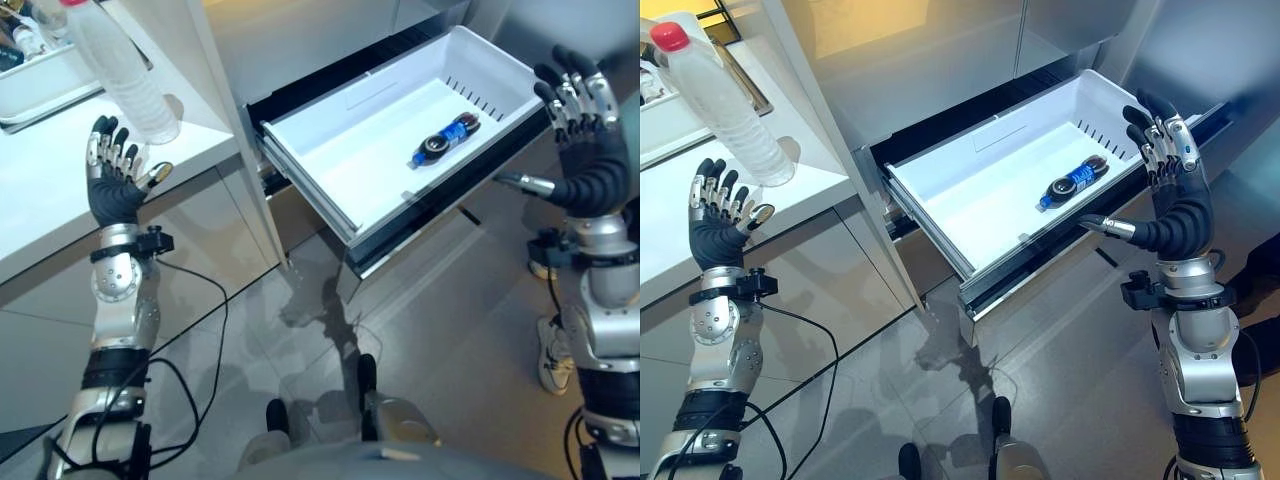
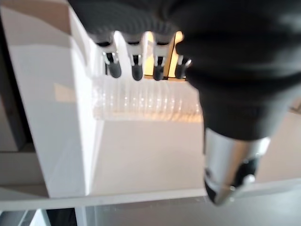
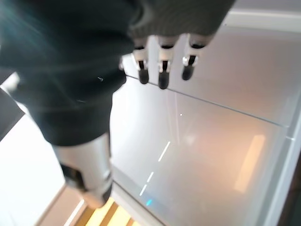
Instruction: Take the drinks into the refrigerator
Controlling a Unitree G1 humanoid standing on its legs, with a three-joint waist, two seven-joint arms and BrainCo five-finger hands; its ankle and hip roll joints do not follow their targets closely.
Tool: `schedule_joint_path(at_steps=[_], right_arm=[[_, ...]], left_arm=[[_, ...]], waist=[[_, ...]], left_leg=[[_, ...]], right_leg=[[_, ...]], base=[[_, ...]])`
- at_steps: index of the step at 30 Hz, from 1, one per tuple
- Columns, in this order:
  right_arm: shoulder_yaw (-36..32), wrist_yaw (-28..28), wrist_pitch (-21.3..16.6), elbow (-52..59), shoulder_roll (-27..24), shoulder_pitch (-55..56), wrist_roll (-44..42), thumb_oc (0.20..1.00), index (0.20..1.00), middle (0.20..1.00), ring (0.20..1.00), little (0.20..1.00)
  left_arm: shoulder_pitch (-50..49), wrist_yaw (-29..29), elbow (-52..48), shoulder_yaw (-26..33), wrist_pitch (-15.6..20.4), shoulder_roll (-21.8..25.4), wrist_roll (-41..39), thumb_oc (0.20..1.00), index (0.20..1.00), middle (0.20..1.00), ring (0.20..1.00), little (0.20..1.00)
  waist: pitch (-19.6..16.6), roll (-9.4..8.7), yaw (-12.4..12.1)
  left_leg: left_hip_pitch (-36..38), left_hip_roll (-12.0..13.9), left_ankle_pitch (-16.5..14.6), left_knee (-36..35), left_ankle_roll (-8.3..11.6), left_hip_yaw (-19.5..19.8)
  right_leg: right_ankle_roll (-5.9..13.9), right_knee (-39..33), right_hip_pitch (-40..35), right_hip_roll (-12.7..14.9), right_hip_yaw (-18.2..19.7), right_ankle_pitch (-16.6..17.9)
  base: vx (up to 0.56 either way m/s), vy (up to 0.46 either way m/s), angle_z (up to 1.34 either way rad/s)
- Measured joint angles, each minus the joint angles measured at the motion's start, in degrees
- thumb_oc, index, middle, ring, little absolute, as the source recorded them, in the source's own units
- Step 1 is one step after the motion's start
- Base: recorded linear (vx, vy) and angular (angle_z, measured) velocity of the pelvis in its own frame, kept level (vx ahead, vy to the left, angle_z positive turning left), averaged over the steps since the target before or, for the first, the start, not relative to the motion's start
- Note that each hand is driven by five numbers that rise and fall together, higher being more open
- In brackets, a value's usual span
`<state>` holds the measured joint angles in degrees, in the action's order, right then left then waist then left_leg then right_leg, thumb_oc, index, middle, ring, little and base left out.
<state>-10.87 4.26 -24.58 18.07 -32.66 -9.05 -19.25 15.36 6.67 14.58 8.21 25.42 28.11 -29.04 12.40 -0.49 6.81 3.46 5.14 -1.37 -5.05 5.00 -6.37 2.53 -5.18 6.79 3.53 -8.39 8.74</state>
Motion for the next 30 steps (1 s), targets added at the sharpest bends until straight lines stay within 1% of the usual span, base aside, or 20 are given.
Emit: schedule_joint_path(at_steps=[2, 8, 12, 16, 17, 21, 23, 24, 27, 30], right_arm=[[-0.01, 0.44, 0.0, 1.05, -0.01, -0.01, -0.52, 1.0, 1.0, 1.0, 1.0, 1.0], [-0.19, 1.78, 0.01, 1.77, -0.05, 0.0, -1.3, 1.0, 1.0, 1.0, 1.0, 1.0], [-0.29, 2.91, 0.08, 1.91, -0.43, 0.03, -2.16, 1.0, 1.0, 1.0, 1.0, 1.0], [-0.55, 3.5, 0.39, 1.92, -2.18, 0.03, -2.72, 1.0, 1.0, 1.0, 1.0, 1.0], [-0.69, 3.7, 0.88, 2.07, -2.37, 0.01, -2.91, 1.0, 1.0, 1.0, 1.0, 1.0], [-1.7, 4.68, 1.4, 2.16, -2.41, 0.03, -2.99, 1.0, 1.0, 1.0, 1.0, 1.0], [-2.12, 4.84, 1.73, 2.32, -2.45, 0.03, -3.69, 1.0, 1.0, 1.0, 1.0, 1.0], [-2.35, 5.27, 2.23, 2.36, -2.59, 0.06, -4.06, 1.0, 1.0, 1.0, 1.0, 1.0], [-2.72, 5.63, 2.44, 2.36, -2.61, 0.13, -4.58, 1.0, 1.0, 1.0, 1.0, 1.0], [-2.75, 6.04, 2.47, 2.38, -2.82, 0.17, -4.91, 1.0, 1.0, 1.0, 1.0, 1.0]], left_arm=[[-0.69, 0.0, -0.03, 0.22, 0.0, -0.69, 0.02, 1.0, 1.0, 1.0, 1.0, 1.0], [-2.0, 0.67, -0.02, 2.23, -0.38, -0.69, 0.65, 1.0, 1.0, 1.0, 1.0, 1.0], [-1.96, 1.72, -0.01, 2.27, -1.1, -0.6, 3.8, 1.0, 1.0, 1.0, 1.0, 1.0], [-1.93, 2.6, -0.02, 2.61, -2.08, -0.25, 7.46, 1.0, 1.0, 1.0, 1.0, 1.0], [-1.83, 2.98, -0.02, 2.67, -3.23, 0.89, 8.67, 1.0, 1.0, 1.0, 1.0, 1.0], [-1.72, 3.59, 0.07, 4.99, -4.77, 3.86, 9.39, 1.0, 1.0, 1.0, 1.0, 1.0], [-1.56, 3.72, 0.12, 6.32, -4.88, 5.01, 9.02, 1.0, 1.0, 1.0, 1.0, 1.0], [-1.49, 3.69, 0.41, 6.62, -4.95, 6.85, 9.03, 1.0, 1.0, 1.0, 1.0, 1.0], [-0.83, 3.69, 0.56, 7.27, -4.97, 8.92, 8.96, 1.0, 1.0, 1.0, 1.0, 1.0], [1.03, 3.84, 3.62, 7.53, -5.43, 12.42, 8.98, 1.0, 1.0, 1.0, 1.0, 1.0]], waist=[[0.02, 0.01, -0.01], [0.09, 0.07, -0.15], [0.14, 0.14, -0.27], [0.23, 0.29, -0.34], [0.25, 0.3, -0.34], [0.42, 0.37, -0.23], [0.66, 0.66, -0.04], [0.79, 0.74, -0.01], [0.88, 0.85, 0.05], [0.91, 0.87, 0.08]], left_leg=[[-0.02, 0.07, 0.0, 0.0, 0.0, -0.13], [0.02, 0.34, -0.05, 0.0, 0.07, -0.9], [0.07, 0.39, -0.05, 0.0, 0.07, -1.03], [0.07, 0.42, -0.05, 0.0, 0.07, -1.09], [-0.03, 0.47, -0.05, 0.0, 0.07, -1.11], [-0.29, 0.59, -0.07, 0.0, 0.08, -1.4], [-0.25, 0.64, -0.13, 0.0, 0.18, -1.45], [-0.23, 0.73, -0.19, 0.0, 0.27, -1.52], [-0.17, 0.84, -0.2, 0.0, 0.29, -1.54], [-0.12, 0.87, -0.2, 0.0, 0.3, -1.6]], right_leg=[[-0.03, 0.0, 0.1, -0.1, 0.18, 0.02], [-0.24, 0.0, 0.45, -0.51, 0.9, 0.17], [-0.32, -0.01, 0.45, -0.58, 1.01, 0.23], [-0.33, -0.01, 0.5, -0.6, 1.06, 0.23], [-0.33, -0.01, 0.62, -0.67, 1.08, 0.23], [-0.51, 0.0, 1.2, -0.91, 1.4, 0.35], [-0.55, 0.0, 1.22, -1.01, 1.52, 0.38], [-0.57, 0.0, 1.26, -1.13, 1.62, 0.4], [-0.58, 0.0, 1.25, -1.26, 1.66, 0.4], [-0.66, 0.0, 1.24, -1.31, 1.69, 0.46]], base=[[0.02, -0.021, -0.04], [0.01, -0.014, -0.06], [0.0, 0.0, 0.0], [0.0, 0.0, 0.0], [0.0, 0.0, 0.0], [0.0, 0.01, -0.07], [0.02, 0.009, -0.05], [0.02, 0.004, -0.04], [0.01, 0.002, -0.01], [0.0, 0.0, 0.0]])
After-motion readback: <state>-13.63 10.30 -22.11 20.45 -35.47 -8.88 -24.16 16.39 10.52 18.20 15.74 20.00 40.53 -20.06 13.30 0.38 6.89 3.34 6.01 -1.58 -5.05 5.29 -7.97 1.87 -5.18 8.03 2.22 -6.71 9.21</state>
